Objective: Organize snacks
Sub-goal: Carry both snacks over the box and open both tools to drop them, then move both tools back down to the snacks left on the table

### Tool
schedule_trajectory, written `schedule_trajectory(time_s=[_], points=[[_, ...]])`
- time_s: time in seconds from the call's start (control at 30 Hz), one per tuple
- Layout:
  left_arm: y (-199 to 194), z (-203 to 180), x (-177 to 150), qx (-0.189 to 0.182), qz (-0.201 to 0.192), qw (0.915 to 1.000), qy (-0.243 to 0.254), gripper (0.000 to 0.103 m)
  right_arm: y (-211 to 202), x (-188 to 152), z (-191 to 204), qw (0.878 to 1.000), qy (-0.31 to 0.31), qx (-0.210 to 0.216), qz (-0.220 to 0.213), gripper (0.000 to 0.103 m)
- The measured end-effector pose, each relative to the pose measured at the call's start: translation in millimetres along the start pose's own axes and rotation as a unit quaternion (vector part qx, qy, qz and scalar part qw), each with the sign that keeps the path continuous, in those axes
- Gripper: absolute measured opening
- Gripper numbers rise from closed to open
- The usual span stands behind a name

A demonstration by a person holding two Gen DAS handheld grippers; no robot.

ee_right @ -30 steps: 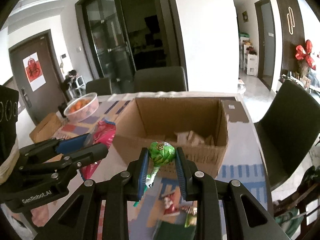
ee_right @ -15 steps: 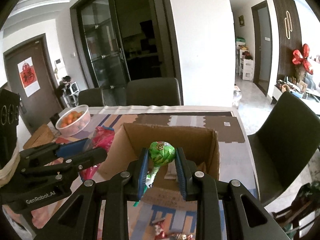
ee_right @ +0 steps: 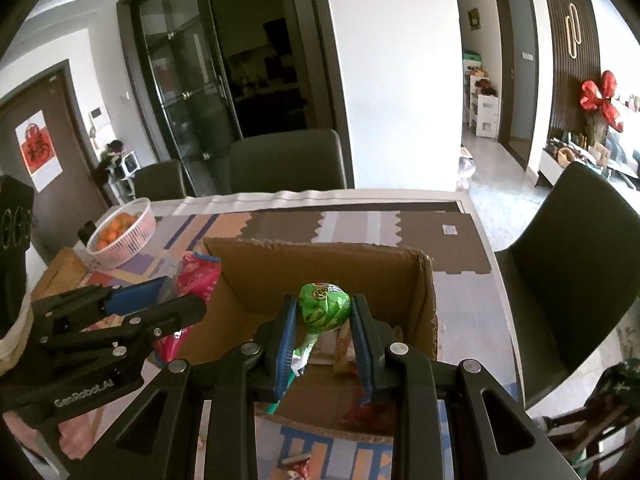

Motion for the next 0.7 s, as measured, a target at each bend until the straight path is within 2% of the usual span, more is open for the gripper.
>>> schedule_trajectory(time_s=[0.03,0.1,0.17,0.3,0.7], points=[[1,2,0,0.006,-0.001,1.0000,0.000,0.047,2,0,-2,1.000,0.001,-0.003,0.002,0.029],[-1,7,-1,0.015,-0.004,0.9999,-0.002,0.061,4,-3,-3,1.000,0.004,-0.011,0.007,0.046],[-6,10,-1,0.019,-0.012,0.9997,0.000,0.062,3,-5,-5,1.000,0.009,-0.020,0.009,0.050],[-22,11,-10,0.025,-0.022,0.9994,0.010,0.063,-5,-11,-1,1.000,0.002,-0.028,0.009,0.050],[-78,24,-39,0.049,-0.055,0.9968,0.032,0.063,-50,-19,41,0.999,-0.037,-0.016,-0.026,0.050]])
Point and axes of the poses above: each gripper's, at about its wrist camera, not at the fingertips, and y roughly the way its jaws point, z to its left, x to its top, the point moved 9 cm from there along y, roughly the way its jaws point, and after that the axes turned 15 degrees about -y, right-handed, at the moved point
